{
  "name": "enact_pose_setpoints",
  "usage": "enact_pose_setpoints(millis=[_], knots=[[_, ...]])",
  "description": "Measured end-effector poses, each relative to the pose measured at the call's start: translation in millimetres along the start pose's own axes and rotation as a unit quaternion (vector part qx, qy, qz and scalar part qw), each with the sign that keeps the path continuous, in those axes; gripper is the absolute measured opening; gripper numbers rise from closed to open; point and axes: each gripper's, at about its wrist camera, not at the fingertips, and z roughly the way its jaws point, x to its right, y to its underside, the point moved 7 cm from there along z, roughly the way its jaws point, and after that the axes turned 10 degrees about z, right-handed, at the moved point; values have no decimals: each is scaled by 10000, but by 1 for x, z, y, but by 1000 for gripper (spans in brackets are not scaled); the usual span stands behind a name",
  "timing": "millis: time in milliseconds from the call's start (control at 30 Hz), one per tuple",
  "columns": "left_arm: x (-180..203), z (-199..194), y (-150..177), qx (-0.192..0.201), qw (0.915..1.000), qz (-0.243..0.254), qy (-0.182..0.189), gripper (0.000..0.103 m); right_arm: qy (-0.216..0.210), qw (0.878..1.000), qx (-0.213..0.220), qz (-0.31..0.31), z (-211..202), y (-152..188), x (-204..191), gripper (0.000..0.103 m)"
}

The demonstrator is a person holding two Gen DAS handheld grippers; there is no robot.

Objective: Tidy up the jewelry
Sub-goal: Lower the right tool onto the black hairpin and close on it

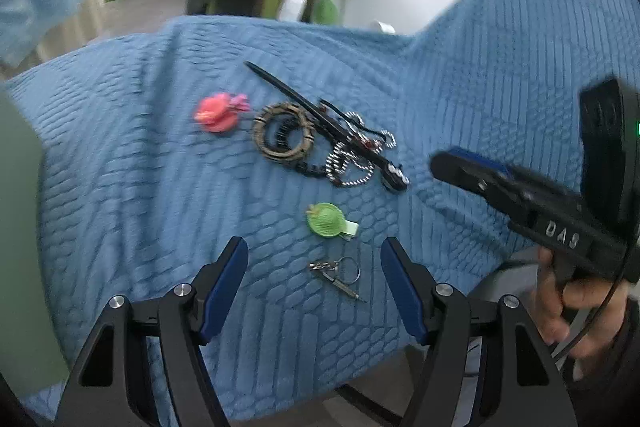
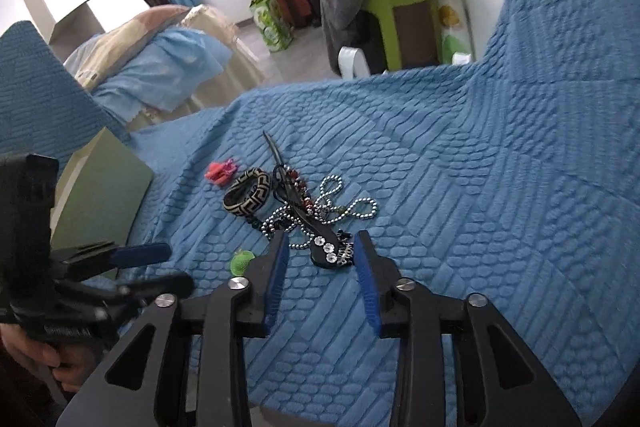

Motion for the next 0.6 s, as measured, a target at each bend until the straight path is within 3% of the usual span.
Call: enact_pose_setpoints(millis=[333, 600], knots=[[16, 33, -9, -88, 9978, 654, 69, 67, -62, 9980, -630, -49, 34, -1, 8, 35], [16, 43, -21, 2, 9943, 1048, -190, 52, -173, 9973, -703, -84, 39, 0, 5, 35]])
